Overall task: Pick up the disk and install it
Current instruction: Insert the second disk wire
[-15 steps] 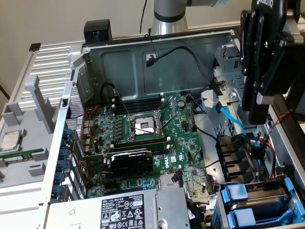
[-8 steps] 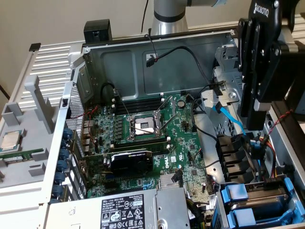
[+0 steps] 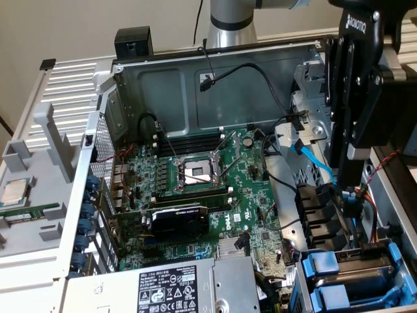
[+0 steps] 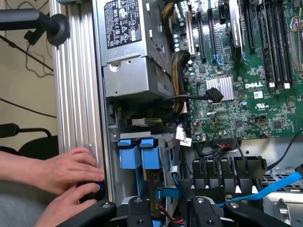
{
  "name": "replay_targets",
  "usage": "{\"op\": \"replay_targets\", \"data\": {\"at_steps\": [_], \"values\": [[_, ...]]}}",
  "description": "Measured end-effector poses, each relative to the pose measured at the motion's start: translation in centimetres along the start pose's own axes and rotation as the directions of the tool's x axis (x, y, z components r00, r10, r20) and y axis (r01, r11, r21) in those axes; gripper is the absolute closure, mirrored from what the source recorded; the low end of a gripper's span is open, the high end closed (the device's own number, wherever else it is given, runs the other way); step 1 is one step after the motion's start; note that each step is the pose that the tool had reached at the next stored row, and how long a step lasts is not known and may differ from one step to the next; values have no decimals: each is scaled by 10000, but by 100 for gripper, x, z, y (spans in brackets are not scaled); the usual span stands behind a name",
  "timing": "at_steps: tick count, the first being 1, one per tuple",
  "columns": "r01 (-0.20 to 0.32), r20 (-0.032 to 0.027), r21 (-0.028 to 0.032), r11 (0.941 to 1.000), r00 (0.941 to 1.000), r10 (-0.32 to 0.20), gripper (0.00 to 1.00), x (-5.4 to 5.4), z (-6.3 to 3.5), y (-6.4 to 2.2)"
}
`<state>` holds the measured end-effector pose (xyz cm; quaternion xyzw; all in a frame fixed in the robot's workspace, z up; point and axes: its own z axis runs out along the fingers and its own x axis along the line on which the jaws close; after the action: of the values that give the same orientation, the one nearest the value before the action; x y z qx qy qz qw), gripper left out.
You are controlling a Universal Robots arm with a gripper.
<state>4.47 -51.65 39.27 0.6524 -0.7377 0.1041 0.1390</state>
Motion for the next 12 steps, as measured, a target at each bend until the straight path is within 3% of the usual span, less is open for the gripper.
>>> {"op": "replay_targets", "data": {"at_steps": [2, 3, 7, 12], "values": [[-16, -159, 31, 10000, 9999, 16, 63, -2, 8, 0], [-19, -186, 42, 10000, 9998, 19, 63, -5, 17, -1], [-23, -212, 45, 10000, 9998, 24, 63, -20, 77, -5], [-28, -318, 58, 10000, 9995, 30, 63, -35, 128, -8]]}}
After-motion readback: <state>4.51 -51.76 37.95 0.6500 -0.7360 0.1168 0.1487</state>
